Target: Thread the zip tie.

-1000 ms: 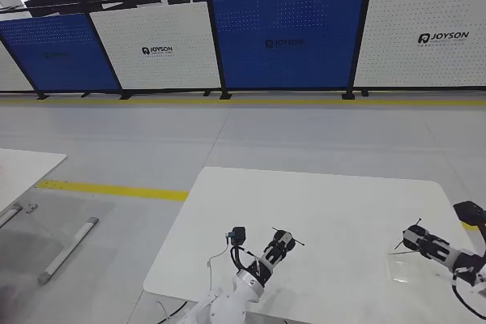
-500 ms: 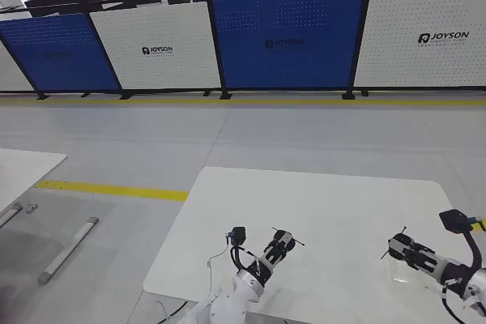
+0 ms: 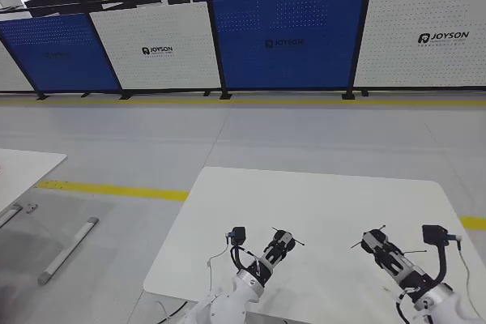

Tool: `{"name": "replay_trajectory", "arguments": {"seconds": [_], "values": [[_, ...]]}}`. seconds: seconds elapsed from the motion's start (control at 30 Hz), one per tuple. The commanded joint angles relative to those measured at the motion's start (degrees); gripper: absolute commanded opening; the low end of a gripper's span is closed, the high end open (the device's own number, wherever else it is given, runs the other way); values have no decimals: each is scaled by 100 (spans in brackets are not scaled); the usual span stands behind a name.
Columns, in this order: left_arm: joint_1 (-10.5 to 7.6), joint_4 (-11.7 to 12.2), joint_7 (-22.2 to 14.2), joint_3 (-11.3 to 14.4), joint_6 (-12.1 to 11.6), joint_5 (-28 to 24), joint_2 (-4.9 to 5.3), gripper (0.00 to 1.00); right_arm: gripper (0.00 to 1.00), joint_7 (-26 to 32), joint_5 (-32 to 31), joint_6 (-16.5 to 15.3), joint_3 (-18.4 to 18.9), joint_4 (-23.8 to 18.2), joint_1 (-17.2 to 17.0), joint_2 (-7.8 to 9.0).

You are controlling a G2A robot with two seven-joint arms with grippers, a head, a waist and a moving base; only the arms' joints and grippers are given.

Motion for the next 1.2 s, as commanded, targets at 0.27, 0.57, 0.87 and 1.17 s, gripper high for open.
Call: {"name": "replay_trajectory", "arguments": {"seconds": [0.27,0.57,0.87,1.17], "values": [[0,0,0,0,0,0,0,0,0,-373,-224,266,-661,192,130,-143],[0,0,0,0,0,0,0,0,0,-373,-224,266,-661,192,130,-143],[0,0,0,0,0,0,0,0,0,-388,-221,261,-659,193,129,-145],[0,0,0,0,0,0,0,0,0,-1258,130,-475,-117,-1,-719,-174]]}}
